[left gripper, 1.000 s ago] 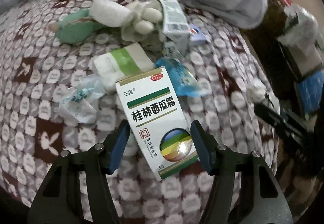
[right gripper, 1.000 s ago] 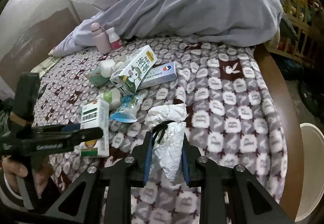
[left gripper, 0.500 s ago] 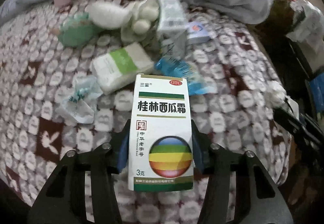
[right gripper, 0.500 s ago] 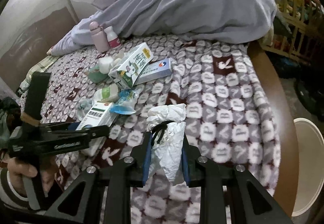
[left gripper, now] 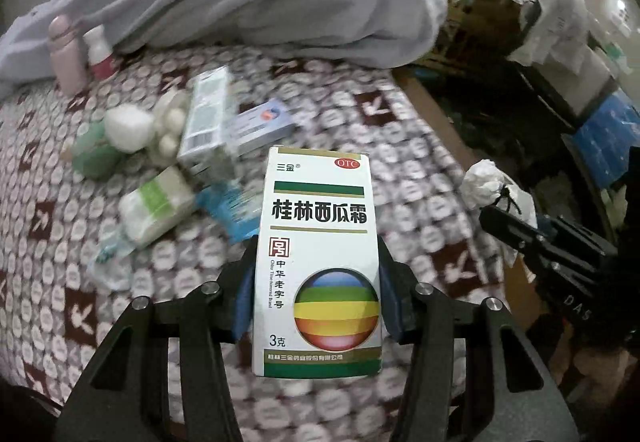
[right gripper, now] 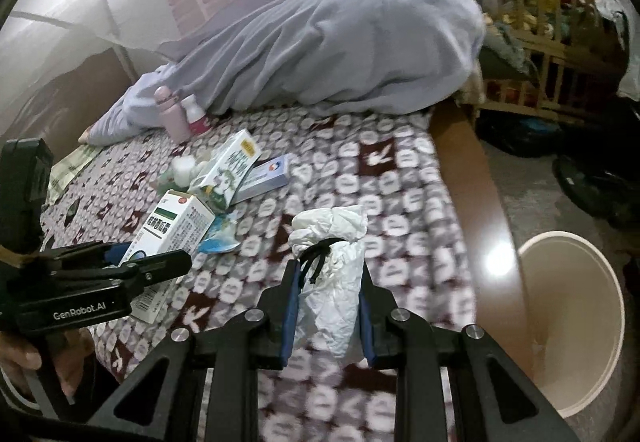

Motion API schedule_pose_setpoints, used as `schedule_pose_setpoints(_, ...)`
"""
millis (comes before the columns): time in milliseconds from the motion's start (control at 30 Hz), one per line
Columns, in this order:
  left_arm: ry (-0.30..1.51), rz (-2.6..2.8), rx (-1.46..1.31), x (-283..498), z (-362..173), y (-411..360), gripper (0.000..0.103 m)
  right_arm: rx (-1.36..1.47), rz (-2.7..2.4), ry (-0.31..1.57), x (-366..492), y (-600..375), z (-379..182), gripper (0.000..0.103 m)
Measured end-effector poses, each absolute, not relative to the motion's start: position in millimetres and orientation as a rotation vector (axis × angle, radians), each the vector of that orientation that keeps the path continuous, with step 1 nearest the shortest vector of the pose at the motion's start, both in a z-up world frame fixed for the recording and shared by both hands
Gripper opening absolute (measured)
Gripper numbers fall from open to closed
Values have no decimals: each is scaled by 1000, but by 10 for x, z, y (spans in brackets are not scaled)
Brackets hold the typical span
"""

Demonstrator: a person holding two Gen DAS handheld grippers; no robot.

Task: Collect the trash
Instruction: 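Carry the medicine box and white tissue over the white bucket and open both tools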

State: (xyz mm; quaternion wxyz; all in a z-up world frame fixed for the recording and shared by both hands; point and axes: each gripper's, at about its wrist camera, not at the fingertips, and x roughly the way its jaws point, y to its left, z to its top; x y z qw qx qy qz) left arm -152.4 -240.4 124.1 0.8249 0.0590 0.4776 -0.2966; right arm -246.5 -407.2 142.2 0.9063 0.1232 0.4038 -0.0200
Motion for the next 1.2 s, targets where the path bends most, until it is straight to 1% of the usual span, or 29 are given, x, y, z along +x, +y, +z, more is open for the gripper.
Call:
schedule_pose_setpoints(467, 981, -778, 173, -1718, 1407, -3249, 49, 293, -197, 806, -2924, -4719, 1520, 24)
schedule_pose_setpoints(1200, 1044, -948, 221, -1973, 1254, -4430, 49, 376, -410, 833, -3520, -5706, 1335, 24)
